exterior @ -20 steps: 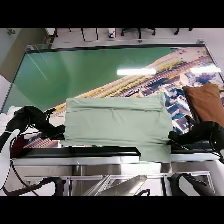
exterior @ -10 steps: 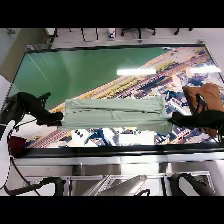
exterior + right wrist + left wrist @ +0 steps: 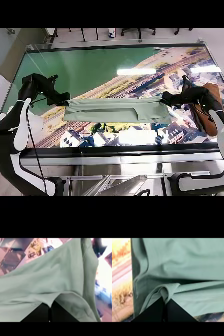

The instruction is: Fold the shirts.

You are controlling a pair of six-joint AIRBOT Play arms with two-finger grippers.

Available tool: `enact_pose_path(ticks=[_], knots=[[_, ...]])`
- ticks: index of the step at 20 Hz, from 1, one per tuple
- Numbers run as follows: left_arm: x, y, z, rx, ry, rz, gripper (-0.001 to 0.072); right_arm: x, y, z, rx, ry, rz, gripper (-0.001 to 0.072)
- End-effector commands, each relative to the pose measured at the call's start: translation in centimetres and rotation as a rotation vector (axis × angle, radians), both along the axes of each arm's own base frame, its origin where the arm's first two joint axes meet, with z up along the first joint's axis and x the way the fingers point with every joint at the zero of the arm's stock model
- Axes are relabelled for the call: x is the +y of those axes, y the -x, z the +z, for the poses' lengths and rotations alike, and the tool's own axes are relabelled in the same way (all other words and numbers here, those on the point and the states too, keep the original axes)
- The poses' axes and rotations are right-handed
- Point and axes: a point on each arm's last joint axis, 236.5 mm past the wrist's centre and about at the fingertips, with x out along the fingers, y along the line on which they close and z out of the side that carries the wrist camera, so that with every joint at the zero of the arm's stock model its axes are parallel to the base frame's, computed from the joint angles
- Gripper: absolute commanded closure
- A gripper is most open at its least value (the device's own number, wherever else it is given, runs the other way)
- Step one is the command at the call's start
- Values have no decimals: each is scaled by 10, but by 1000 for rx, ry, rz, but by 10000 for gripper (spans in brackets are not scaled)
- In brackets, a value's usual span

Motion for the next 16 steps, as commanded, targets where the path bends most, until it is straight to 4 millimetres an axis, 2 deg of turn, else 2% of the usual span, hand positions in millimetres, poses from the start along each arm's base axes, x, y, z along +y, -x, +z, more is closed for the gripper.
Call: enact_pose_path(ticks=[1, 2, 3, 4, 5, 6, 7, 10, 13, 14, 16], knots=[[-9, -26, -4, -10, 15, -14, 691, 1, -24, -14, -11, 10, 21, 683], [-12, -28, -3, -6, 19, -22, 691, 1, -25, -12, -19, 16, 31, 651], [-13, -28, -2, 4, 22, -29, 690, 0, -25, -8, -24, 20, 50, 467], [-14, -27, 0, 15, 25, -36, 569, -1, -23, -5, -14, 16, 70, 371], [-19, -26, 2, 22, 30, -48, 298, -4, -18, -1, 4, 14, 92, 296], [-21, -27, 3, 23, 29, -57, 115, -10, -11, 2, 31, 26, 124, 160], [-22, -27, 5, 27, 30, -61, 41, -17, -3, 3, 62, 41, 153, 51], [-22, -31, 15, 14, 30, -70, 36, -36, 23, -2, 141, 35, 213, 29], [-13, -36, 34, -9, 28, -64, 36, -41, 39, -22, 217, -10, 235, 28], [-8, -35, 41, -6, 29, -50, 36, -38, 43, -29, 233, -31, 258, 29], [5, -31, 50, -1, 30, 5, 36, -18, 43, -36, 213, -131, 308, 29]])
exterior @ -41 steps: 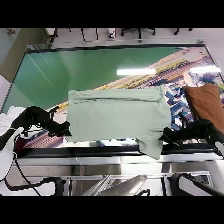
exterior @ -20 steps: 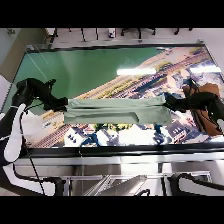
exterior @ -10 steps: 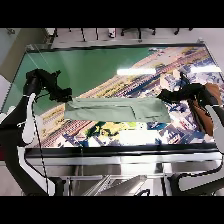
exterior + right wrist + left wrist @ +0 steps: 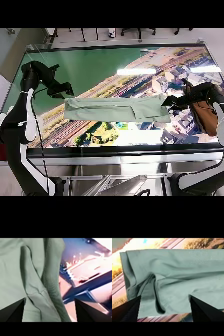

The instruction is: Fold the shirts.

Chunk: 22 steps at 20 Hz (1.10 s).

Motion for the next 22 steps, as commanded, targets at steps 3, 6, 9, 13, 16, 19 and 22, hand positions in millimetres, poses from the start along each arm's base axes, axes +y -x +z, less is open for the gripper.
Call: enact_pose_path(ticks=[3, 6, 9, 13, 16, 19, 22], knots=[[32, 15, 27, 10, 3, 98, 36, 31, 5, -17, 21, -191, 70, 29], [47, 18, 45, -11, 4, 155, 37, 34, 6, -28, 42, -198, 69, 198], [42, 13, 64, -70, 3, 157, 388, 32, -9, -33, -4, -154, 48, 602], [-1, -5, 77, -183, 14, 94, 691, 36, -25, -27, -53, -130, 45, 693], [-72, -15, 67, -234, 33, -20, 690, 42, -22, -5, -62, -147, 83, 694], [-175, -15, 42, -279, 114, -148, 691, 47, -18, 41, -106, -156, 130, 694], [-267, 7, -13, -251, 171, -257, 690, 48, -20, 106, -230, -119, 157, 695]])
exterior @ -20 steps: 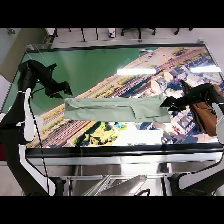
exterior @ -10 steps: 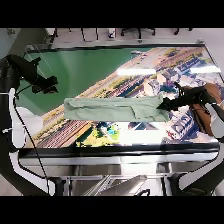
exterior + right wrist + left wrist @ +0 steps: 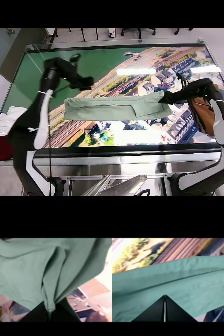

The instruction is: Fold the shirts.

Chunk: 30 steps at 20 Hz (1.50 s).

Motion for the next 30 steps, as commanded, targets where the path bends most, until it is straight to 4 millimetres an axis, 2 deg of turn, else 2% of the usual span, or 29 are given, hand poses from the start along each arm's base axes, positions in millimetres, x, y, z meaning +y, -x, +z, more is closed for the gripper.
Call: enact_pose_path(ticks=[1, 4, 6, 7, 9, 12, 13, 15, 17, 19, 21, 22, 24, 26, 27, 29, 30], knots=[[-110, 26, -54, 1, 71, -124, 690, 6, 5, 76, -123, 11, 35, 694], [-171, 58, -93, 65, 129, -197, 690, 16, 12, 148, -267, 18, 70, 694], [-200, 70, -102, 92, 187, -209, 690, 25, 17, 187, -357, 11, 81, 695], [-211, 71, -103, 87, 214, -201, 690, 28, 21, 198, -378, 13, 90, 695], [-226, 71, -102, 66, 248, -187, 690, 36, 26, 207, -394, 14, 103, 695], [-240, 79, -100, 96, 315, -157, 690, 49, 31, 207, -373, -2, 128, 694], [-243, 83, -96, 127, 344, -149, 690, 50, 31, 205, -370, -4, 132, 695], [-236, 87, -80, 182, 379, -150, 691, 51, 31, 202, -351, -5, 125, 694], [-210, 79, -40, 184, 396, -160, 690, 51, 31, 199, -335, -11, 123, 694], [-169, 65, 16, 135, 411, -182, 690, 54, 31, 198, -330, -14, 127, 695], [-114, 53, 88, 59, 430, -164, 690, 63, 31, 199, -324, -25, 127, 694], [-83, 48, 128, -14, 439, -149, 690, 74, 30, 199, -325, -31, 136, 694], [-21, 44, 204, -176, 446, -84, 691, 113, 28, 198, -337, -49, 179, 694], [31, 53, 270, -331, 449, -11, 690, 176, 21, 191, -369, -77, 228, 693], [53, 62, 298, -402, 446, 22, 690, 216, 18, 183, -387, -98, 250, 693], [83, 83, 342, -524, 429, 57, 690, 318, 14, 155, -424, -155, 237, 693], [92, 94, 358, -570, 418, 62, 690, 367, 13, 135, -477, -160, 223, 693]])
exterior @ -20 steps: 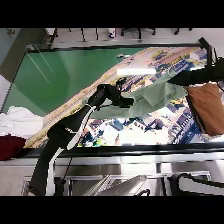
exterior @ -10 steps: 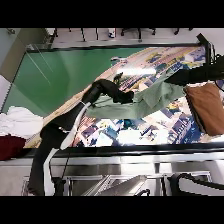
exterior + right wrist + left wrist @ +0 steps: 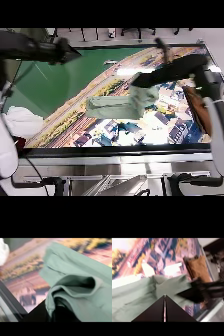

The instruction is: Fold the shirts.

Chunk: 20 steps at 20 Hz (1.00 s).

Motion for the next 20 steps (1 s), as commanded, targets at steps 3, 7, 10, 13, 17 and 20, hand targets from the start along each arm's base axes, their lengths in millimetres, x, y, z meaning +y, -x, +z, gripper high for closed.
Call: enact_pose_path(ticks=[3, 7, 10, 13, 17, 20], knots=[[48, 67, 84, -242, -51, 79, 690, 232, 16, -107, -245, -80, -125, 361], [51, 88, 56, -218, -77, 89, 690, 220, 26, -129, -175, -6, -33, 248], [57, 91, 28, -176, -82, 135, 690, 130, -9, -96, -62, 29, -28, 249], [60, 95, 18, -181, -78, 160, 690, 13, -36, -62, 46, 41, -97, 245], [60, 104, 10, -169, -81, 157, 690, -121, -38, -95, 299, 125, -263, 82], [59, 105, -2, -142, -83, 153, 690, -146, -25, -146, 452, 147, -286, 82]])
